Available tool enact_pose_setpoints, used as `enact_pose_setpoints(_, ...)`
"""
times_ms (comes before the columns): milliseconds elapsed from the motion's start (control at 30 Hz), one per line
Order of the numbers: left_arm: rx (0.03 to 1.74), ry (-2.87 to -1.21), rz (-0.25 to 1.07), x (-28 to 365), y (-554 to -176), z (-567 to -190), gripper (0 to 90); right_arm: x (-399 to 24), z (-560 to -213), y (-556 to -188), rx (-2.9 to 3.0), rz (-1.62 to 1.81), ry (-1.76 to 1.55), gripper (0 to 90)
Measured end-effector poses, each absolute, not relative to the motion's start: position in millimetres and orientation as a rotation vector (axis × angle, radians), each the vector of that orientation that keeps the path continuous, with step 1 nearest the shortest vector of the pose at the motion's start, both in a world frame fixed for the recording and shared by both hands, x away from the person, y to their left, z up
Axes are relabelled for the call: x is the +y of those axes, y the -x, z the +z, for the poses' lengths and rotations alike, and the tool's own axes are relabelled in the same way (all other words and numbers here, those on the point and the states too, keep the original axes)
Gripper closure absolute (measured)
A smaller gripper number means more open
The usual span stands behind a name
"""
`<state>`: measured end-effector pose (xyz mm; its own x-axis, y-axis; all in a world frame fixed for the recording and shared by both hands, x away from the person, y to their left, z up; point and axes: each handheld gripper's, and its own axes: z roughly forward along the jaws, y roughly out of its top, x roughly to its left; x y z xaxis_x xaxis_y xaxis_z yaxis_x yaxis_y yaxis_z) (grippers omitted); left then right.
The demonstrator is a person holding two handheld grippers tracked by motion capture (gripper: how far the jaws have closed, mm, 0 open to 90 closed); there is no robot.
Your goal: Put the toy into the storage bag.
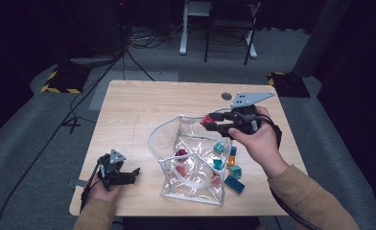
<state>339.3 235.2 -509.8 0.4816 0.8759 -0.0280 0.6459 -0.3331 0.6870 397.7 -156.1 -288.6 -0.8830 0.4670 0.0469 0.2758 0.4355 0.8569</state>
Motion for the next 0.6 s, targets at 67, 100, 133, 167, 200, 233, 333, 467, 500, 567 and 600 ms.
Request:
enact_pose_setpoints(67,1.252,-2.09,0.464,235.2,-339.3,-509.8,12.1,-150.6,-290.3,-398.5,2.499,1.429,-0.649,59.3)
enact_pose_setpoints(100,1.252,-2.088,0.464,235.1,-339.3,-509.8,12.1,-149.8,-290.6,-398.8,2.502,1.429,-0.647,59.3)
enact_pose_setpoints(133,1.255,-2.082,0.464,234.8,-339.2,-510.0,12.1,-147.9,-291.1,-399.1,2.505,1.43,-0.645,59.3)
enact_pose_setpoints(167,1.252,-2.088,0.464,235.1,-339.3,-509.8,12.1,-146.6,-291.5,-399.5,2.507,1.432,-0.643,59.3)
enact_pose_setpoints(200,1.252,-2.088,0.464,235.1,-339.3,-509.8,12.1,-144.0,-292.3,-400.3,2.513,1.434,-0.641,59.3)
enact_pose_setpoints(233,1.252,-2.088,0.464,235.1,-339.3,-509.8,12.1,-142.2,-293.0,-401.0,2.517,1.435,-0.64,59.3)
enact_pose_setpoints(333,1.252,-2.088,0.464,235.1,-339.3,-509.8,12.1,-137.2,-295.4,-402.1,2.533,1.432,-0.638,59.3)
enact_pose_setpoints(467,1.252,-2.088,0.464,235.1,-339.3,-509.8,12.1,-131.8,-300.1,-403.0,2.555,1.415,-0.637,59.3)
enact_pose_setpoints(500,1.252,-2.088,0.464,235.1,-339.3,-509.8,12.1,-130.7,-302.1,-403.6,2.563,1.41,-0.642,59.3)
enact_pose_setpoints(567,1.253,-2.088,0.464,235.1,-339.3,-509.8,12.1,-129.7,-305.7,-404.6,2.575,1.401,-0.649,59.3)
enact_pose_setpoints(600,1.252,-2.088,0.464,235.1,-339.3,-509.8,12.1,-129.5,-307.0,-404.8,2.582,1.395,-0.649,59.3)
